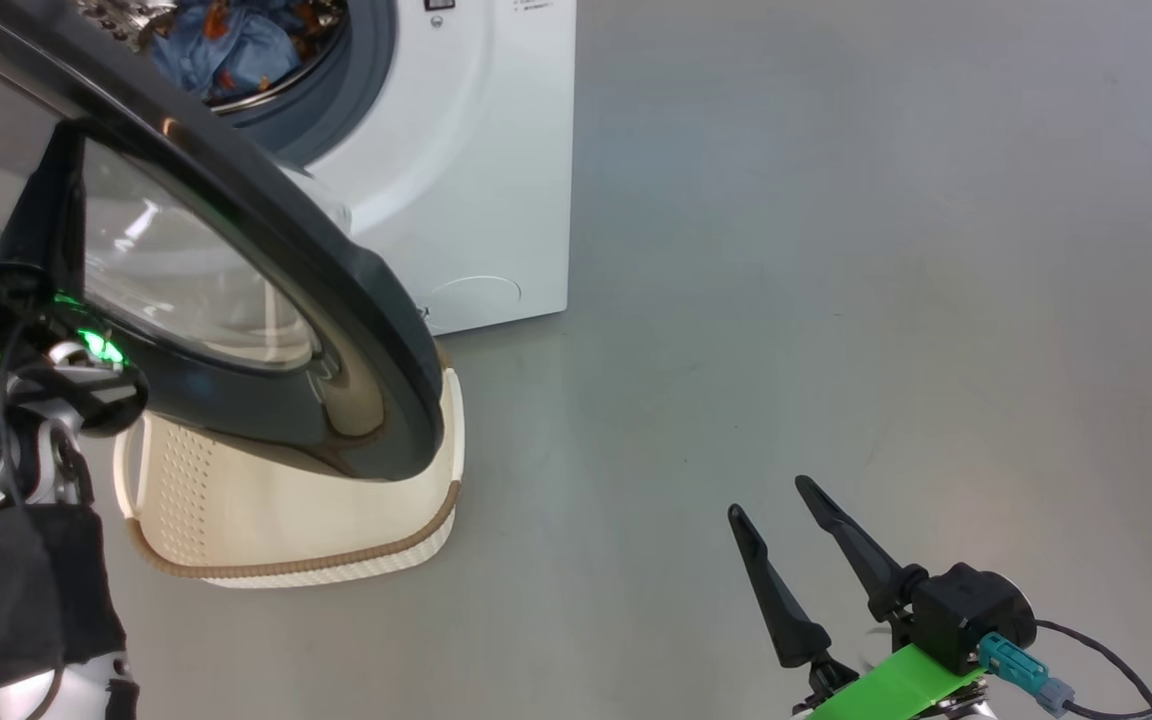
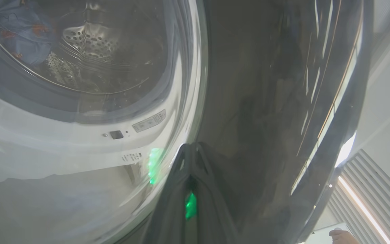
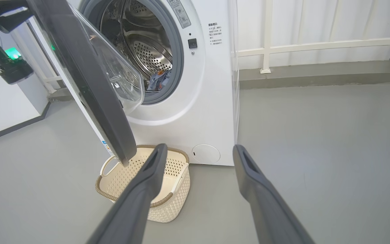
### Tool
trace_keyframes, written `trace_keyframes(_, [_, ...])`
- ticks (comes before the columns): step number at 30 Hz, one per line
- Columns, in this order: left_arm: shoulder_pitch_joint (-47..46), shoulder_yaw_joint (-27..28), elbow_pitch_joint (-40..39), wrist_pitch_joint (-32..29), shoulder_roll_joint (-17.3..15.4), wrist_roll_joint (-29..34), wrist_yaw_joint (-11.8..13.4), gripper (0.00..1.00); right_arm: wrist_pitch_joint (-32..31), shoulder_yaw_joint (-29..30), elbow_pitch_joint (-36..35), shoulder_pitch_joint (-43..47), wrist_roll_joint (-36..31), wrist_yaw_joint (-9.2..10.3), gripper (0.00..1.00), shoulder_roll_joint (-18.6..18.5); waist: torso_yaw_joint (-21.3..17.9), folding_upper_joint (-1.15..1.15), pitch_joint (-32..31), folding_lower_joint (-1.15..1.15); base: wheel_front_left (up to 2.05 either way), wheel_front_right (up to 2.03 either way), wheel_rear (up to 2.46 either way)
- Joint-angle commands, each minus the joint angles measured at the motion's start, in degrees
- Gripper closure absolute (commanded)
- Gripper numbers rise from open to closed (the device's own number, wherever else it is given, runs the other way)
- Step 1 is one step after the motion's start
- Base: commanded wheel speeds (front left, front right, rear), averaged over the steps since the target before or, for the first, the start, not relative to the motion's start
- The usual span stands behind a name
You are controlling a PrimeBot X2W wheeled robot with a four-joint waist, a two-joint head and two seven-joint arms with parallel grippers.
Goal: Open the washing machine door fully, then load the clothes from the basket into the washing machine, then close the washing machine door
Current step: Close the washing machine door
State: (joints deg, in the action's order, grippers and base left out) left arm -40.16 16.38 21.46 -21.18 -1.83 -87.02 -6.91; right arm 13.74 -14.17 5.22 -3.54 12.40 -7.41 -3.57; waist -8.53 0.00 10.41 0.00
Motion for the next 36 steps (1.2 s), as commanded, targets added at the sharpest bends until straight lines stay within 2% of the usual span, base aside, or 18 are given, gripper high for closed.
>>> trace_keyframes(1, [-1.89, 0.1, -1.46, 0.29, -1.34, -0.37, -0.58, 1.0, 0.82, -1.67, -1.17, -1.5, 0.23, -0.08, 0.0, 0.46, -0.38, 0.0, 0.15, 0.0, 0.0, 0.0, 0.0])
trace_keyframes(11, [-1.91, -0.92, -0.79, 2.24, -1.61, -0.15, -0.58, 1.0, 0.98, -1.43, -1.12, -1.76, 0.24, -0.08, 0.0, 0.54, -1.07, 0.0, 0.78, 0.0, 0.0, 0.0, 0.0])
trace_keyframes(21, [0.76, -2.41, -3.92, 7.62, -4.75, 3.34, -0.58, 1.0, 1.13, -0.64, -1.14, -1.62, 0.32, -0.08, 0.0, 0.62, 0.32, 0.0, 0.68, 0.0, 0.0, 0.0, 0.0])
trace_keyframes(27, [4.96, -9.05, -9.12, 15.13, -10.46, 12.12, -0.58, 1.0, 1.19, 0.0, -1.15, -1.53, 0.43, -0.08, 0.0, 0.65, 1.61, 0.0, -0.39, 0.0, 0.0, 0.0, 0.0])
trace_keyframes(36, [12.97, -21.93, -12.16, 32.75, -21.19, 24.12, -0.58, 1.0, 1.24, 0.37, -1.35, -0.24, 1.36, -0.08, 0.0, 0.68, 3.07, 0.0, -3.59, 0.0, 0.0, 0.0, 0.0])
